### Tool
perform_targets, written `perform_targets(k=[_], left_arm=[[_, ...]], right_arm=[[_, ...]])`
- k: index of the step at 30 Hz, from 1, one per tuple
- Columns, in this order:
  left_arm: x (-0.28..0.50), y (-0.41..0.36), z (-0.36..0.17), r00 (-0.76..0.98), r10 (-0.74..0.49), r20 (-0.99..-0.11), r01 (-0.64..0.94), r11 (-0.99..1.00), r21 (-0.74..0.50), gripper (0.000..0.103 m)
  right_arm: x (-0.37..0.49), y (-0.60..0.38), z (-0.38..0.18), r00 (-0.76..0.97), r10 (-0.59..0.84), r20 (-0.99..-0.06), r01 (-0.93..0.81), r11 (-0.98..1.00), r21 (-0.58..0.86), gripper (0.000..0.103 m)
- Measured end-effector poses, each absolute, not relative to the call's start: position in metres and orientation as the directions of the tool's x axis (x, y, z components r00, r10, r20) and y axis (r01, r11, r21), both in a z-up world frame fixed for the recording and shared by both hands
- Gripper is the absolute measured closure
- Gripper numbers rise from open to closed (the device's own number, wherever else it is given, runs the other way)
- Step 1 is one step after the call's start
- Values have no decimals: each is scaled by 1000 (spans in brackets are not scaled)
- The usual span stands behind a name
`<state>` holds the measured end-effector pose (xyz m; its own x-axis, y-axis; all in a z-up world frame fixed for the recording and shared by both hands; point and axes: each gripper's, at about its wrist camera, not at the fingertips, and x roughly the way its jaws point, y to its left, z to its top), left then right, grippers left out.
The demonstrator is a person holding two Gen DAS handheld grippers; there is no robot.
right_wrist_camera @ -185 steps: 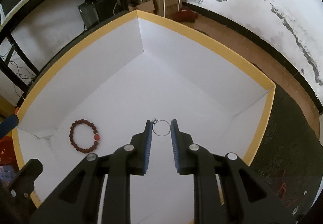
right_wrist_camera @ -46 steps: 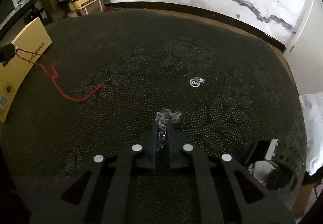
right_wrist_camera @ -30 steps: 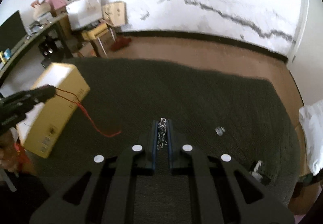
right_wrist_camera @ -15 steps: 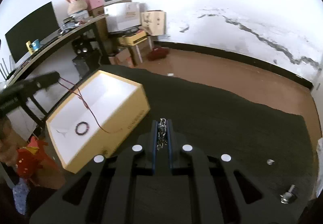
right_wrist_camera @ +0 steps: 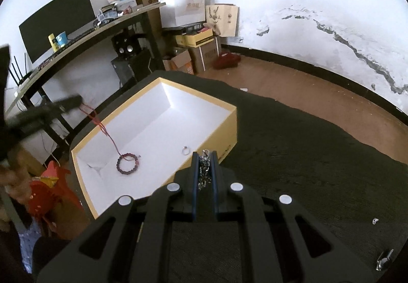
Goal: Organize jewelry
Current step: 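Carry the pendant in the left tool while the right tool carries the chain to the box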
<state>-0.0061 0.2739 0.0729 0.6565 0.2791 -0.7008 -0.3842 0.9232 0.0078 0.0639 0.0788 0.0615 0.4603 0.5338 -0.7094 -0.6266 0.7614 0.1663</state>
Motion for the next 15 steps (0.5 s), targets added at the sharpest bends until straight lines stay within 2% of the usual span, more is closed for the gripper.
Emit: perform_targets(k=[8,11,15], left_arm=[[14,283,-31,523,235,-819,-414,910,-3,72],[19,288,-54,467,177,-866,-393,919,-24,72],[17,290,-55,471,178,-864,-386,922,-20,72]], right_arm=[[68,101,45,441,519,-732,-636,756,153,94],[68,106,40,437,514,-738,-639,755,147,94],[68,109,34,429,507,-748,-643,752,140,94]])
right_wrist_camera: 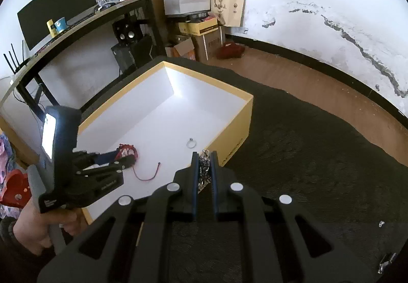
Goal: Organize jewelry
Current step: 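Carry the pendant in the left tool while the right tool carries the chain to the box, then open the left tool to drop the pendant in the box while the right tool holds the chain above it, then open the right tool to drop the silver chain into the box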
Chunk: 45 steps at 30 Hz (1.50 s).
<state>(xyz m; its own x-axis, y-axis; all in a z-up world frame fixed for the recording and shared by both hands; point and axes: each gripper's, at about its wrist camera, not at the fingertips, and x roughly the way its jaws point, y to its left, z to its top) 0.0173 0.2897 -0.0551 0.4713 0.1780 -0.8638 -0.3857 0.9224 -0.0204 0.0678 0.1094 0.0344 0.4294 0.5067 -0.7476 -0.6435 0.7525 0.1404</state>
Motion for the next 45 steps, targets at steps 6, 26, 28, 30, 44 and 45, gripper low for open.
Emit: perform_targets(k=[6,26,28,30,44,45], left_arm=[[14,295,-48,488,163,-857,-370,928,-34,72],[-15,309,-24,537,205,-818,-412,910,-42,9],[-26,319,-13,566,234,-791,-442,895,-52,9],[-37,332,-5,593,256,-763,-480,874,-80,9],[-61,377,3,630,285,-723,-595,774,-214,9],[-63,376,2,628,293,-721,-600,773,-208,9]], right_arm=[[65,123,30,418,505,-755,-653,745,137,94],[80,186,8,380,505,-775,-663,733,153,94],[83,194,1,375,493,-785,-663,735,144,94],[85,203,-6,368,481,-795,-666,734,136,94],[83,247,-42,362,389,-847,-705,708,24,94],[81,249,-42,372,384,-845,-707,707,10,94]])
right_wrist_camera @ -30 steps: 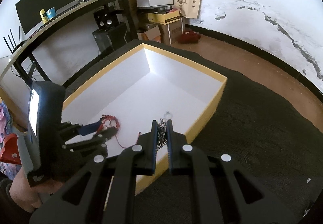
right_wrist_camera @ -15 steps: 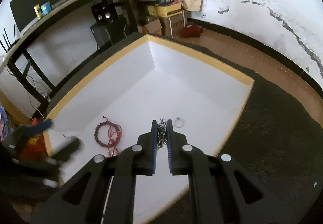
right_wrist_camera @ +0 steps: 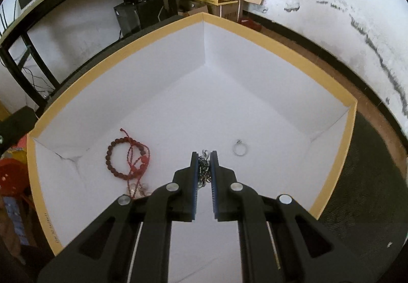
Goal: Organize jewelry
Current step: 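Open the right tool to drop the silver chain into the box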
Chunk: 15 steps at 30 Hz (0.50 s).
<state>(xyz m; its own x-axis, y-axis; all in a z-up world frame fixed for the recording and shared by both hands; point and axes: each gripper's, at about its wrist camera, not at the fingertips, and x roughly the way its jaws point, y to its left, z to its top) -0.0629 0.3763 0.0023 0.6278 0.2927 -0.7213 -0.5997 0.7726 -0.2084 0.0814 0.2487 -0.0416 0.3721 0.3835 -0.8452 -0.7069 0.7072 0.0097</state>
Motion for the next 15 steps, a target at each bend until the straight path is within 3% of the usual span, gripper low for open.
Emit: perform_targets(k=[5,8,11,15], left_arm=[[-66,375,6,634,325,-702,-621,755,-211,9],[-68,376,8,636,334,-696,-633,741,-224,9],[-69,375,11,644,351,-680,-648,723,-240,9],[-70,372,20,665,368,-650,-660,698,-279,9]], right_arm=[[73,247,-42,385,374,-844,-721,693,-22,90],[67,247,-36,405,387,-828,-732,681,-39,35],[59,242,-25,419,427,-801,-745,666,-34,33],[54,222,-8,438,460,-772,-738,675,-17,21]])
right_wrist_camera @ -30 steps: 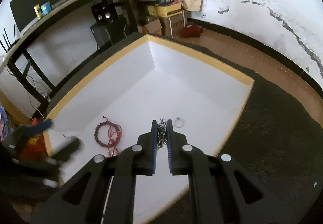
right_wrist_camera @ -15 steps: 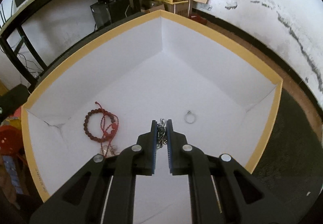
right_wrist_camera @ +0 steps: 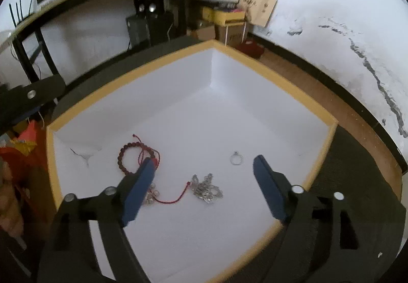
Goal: Organize jewelry
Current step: 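Open the right tool to drop the silver chain into the box, then move both tools away from the box back over the rug, then close the left tool on the silver charm while the right tool lowers toward the watch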
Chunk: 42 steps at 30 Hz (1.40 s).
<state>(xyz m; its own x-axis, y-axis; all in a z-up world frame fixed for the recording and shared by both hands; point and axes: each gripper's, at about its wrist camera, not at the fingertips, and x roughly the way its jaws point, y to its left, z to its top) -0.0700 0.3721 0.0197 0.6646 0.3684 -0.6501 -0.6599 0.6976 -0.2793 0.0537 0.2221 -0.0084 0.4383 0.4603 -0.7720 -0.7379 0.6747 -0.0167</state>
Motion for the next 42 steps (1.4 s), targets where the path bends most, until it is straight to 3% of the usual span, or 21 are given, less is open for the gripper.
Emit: perform_targets(k=[5,12,25,33,42], left_arm=[[-50,342,28,690,342,-638,-618,737,-273,8],[-13,253,34,746,229,-626,-441,874,-205,6],[39,29,0,740,-16,-673,-1,1000,-26,6],[45,-34,-33,710,-20,-704,75,996,47,6],[61,-61,-49,688,-25,-725,112,991,72,6]], right_arm=[[44,168,15,481,473,-738,-714,700,-17,7],[32,40,38,599,379,-705,-546,838,-14,7],[11,-203,6,704,40,-709,-91,995,-34,7],[2,-289,-16,684,26,-729,5,999,40,7],[5,-303,-11,684,50,-728,-13,998,57,7]])
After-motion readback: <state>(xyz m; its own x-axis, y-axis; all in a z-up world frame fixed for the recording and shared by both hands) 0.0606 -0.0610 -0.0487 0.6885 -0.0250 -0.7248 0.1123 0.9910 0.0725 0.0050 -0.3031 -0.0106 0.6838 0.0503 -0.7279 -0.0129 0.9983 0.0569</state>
